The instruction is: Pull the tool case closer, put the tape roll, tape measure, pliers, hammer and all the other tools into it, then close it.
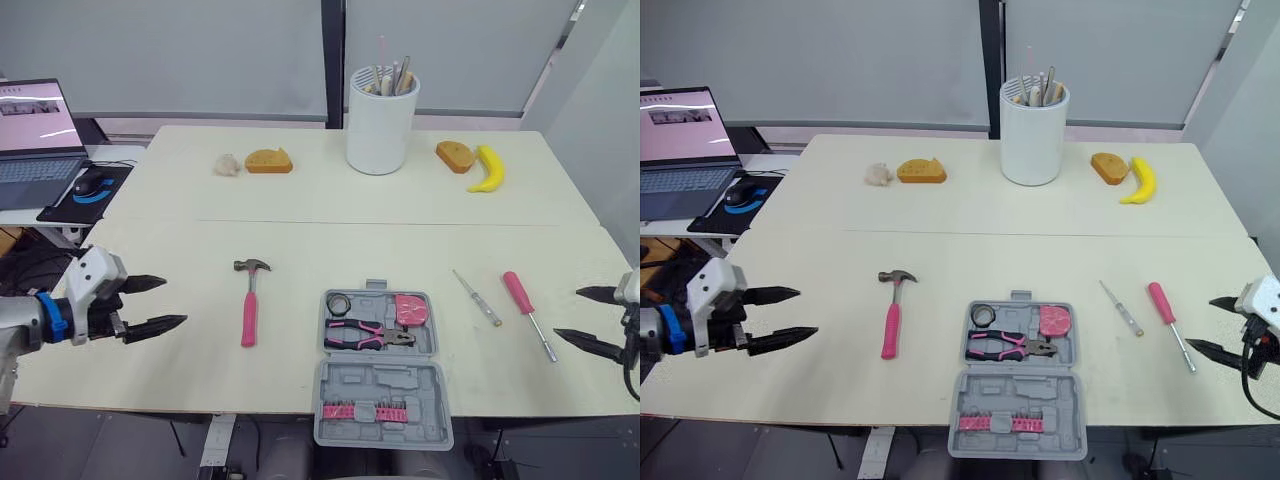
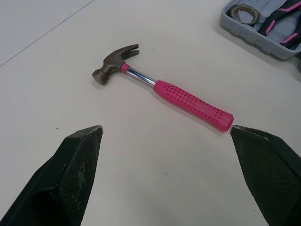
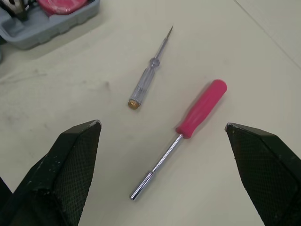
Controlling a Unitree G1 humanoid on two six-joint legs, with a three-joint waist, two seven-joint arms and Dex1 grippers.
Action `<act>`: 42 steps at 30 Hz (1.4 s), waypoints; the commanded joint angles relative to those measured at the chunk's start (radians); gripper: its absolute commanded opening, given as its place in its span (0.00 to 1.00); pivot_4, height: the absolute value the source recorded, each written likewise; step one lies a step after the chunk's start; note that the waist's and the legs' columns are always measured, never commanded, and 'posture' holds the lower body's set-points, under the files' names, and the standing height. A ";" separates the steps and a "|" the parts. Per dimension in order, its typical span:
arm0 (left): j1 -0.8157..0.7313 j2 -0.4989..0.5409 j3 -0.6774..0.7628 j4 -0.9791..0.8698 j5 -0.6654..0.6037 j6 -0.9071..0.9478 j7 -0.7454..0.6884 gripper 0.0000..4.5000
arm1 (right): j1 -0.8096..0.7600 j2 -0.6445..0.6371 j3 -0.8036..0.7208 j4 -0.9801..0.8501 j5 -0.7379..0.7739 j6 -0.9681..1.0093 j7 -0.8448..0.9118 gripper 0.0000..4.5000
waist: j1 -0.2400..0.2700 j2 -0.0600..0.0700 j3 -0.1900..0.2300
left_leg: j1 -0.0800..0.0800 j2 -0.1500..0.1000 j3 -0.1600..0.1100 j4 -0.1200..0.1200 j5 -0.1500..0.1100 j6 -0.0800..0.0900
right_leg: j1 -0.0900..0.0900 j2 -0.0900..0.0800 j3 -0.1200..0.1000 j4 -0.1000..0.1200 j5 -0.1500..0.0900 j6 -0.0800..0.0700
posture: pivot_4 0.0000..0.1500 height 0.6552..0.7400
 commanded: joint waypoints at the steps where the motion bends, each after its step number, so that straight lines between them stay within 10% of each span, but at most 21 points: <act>1: 0.033 -0.031 -0.036 -0.109 0.022 -0.036 0.024 0.87 | -0.032 0.021 0.058 -0.027 -0.053 -0.061 -0.054 1.00 | -0.001 0.000 0.000 | 0.000 0.000 0.000 0.000 0.000 0.000 | 0.000 0.000 0.000 0.000 0.000 0.000 | 1.00 1.00; 13: -0.064 -0.264 -0.461 -0.264 0.277 -0.090 0.171 0.00 | -0.117 0.100 0.436 -0.142 -0.263 -0.100 -0.123 0.32 | 0.012 0.001 -0.001 | 0.000 -0.001 0.000 0.002 0.000 0.000 | 0.002 0.001 -0.001 0.001 0.000 0.001 | 1.00 1.00; 20: -0.115 -0.344 -0.574 -0.170 0.365 -0.121 0.216 0.00 | -0.145 0.154 0.539 -0.192 -0.325 -0.058 -0.159 0.00 | 0.010 0.001 -0.001 | 0.000 -0.001 -0.001 0.002 0.000 0.000 | 0.002 0.001 0.000 0.001 0.000 0.001 | 1.00 1.00; 42: -0.199 -0.525 -0.657 -0.078 0.419 -0.081 0.277 0.00 | -0.208 0.314 0.668 -0.289 -0.349 0.112 -0.207 0.00 | 0.010 0.001 -0.006 | 0.007 -0.002 -0.003 0.002 0.000 0.000 | 0.008 0.002 -0.001 0.001 0.001 0.002 | 1.00 1.00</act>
